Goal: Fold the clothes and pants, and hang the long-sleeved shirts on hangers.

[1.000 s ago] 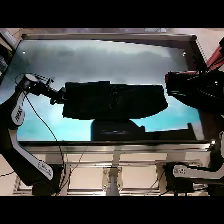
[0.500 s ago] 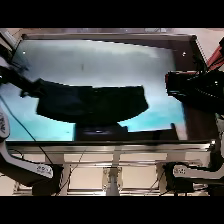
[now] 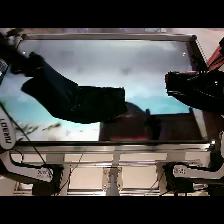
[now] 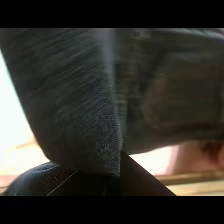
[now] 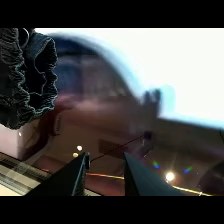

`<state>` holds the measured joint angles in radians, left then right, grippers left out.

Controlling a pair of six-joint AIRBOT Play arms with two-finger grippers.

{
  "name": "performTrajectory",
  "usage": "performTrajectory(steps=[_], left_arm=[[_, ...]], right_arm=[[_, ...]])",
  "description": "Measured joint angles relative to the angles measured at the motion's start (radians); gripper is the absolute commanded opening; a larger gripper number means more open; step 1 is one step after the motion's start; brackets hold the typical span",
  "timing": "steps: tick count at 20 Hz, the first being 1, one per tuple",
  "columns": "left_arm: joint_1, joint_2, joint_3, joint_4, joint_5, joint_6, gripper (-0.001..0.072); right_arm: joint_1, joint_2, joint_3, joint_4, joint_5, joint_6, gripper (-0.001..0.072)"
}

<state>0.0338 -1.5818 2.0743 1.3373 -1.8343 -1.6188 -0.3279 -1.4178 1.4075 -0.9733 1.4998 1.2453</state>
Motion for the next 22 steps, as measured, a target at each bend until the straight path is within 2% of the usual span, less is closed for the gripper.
performTrajectory(steps=[3,6,11,12,13,16,17,18,19,20,22], left_arm=[[-0.190,-0.057,0.011,0.016,0.003,-0.013,0.0024],[-0.343,-0.132,0.014,0.010,0.097,-0.040,0.0025],[-0.474,-0.275,0.006,-0.162,0.265,-0.087,0.0039],[-0.483,-0.297,-0.006,-0.175,0.275,-0.098,0.0095],[-0.491,-0.319,-0.022,-0.195,0.290,-0.104,0.0191],[-0.504,-0.372,-0.053,-0.280,0.306,-0.104,0.0243],[-0.506,-0.385,-0.058,-0.319,0.310,-0.084,0.0270],[-0.508,-0.394,-0.062,-0.371,0.315,-0.063,0.0301],[-0.510,-0.401,-0.064,-0.424,0.317,-0.039,0.0302],[-0.510,-0.406,-0.067,-0.475,0.320,-0.014,0.0303],[-0.509,-0.412,-0.069,-0.570,0.324,0.031,0.0303]], right_arm=[[0.000,0.000,0.000,-0.002,0.000,-0.006,0.0272],[0.000,0.000,0.000,-0.006,0.000,-0.010,0.0272],[0.000,0.000,0.000,-0.023,0.000,-0.011,0.0273],[0.000,0.000,0.000,-0.024,0.000,-0.011,0.0273],[0.000,0.000,0.000,-0.025,0.000,-0.011,0.0273],[0.000,0.000,0.000,-0.027,0.000,-0.018,0.0275],[0.000,0.000,0.000,-0.027,0.000,-0.022,0.0298],[0.000,0.000,0.000,-0.027,0.000,-0.025,0.0449],[0.002,-0.001,0.000,-0.027,0.000,-0.027,0.0588],[0.006,-0.002,0.000,-0.026,0.000,-0.030,0.0614],[0.028,-0.002,-0.004,-0.024,0.000,-0.032,0.0614]])
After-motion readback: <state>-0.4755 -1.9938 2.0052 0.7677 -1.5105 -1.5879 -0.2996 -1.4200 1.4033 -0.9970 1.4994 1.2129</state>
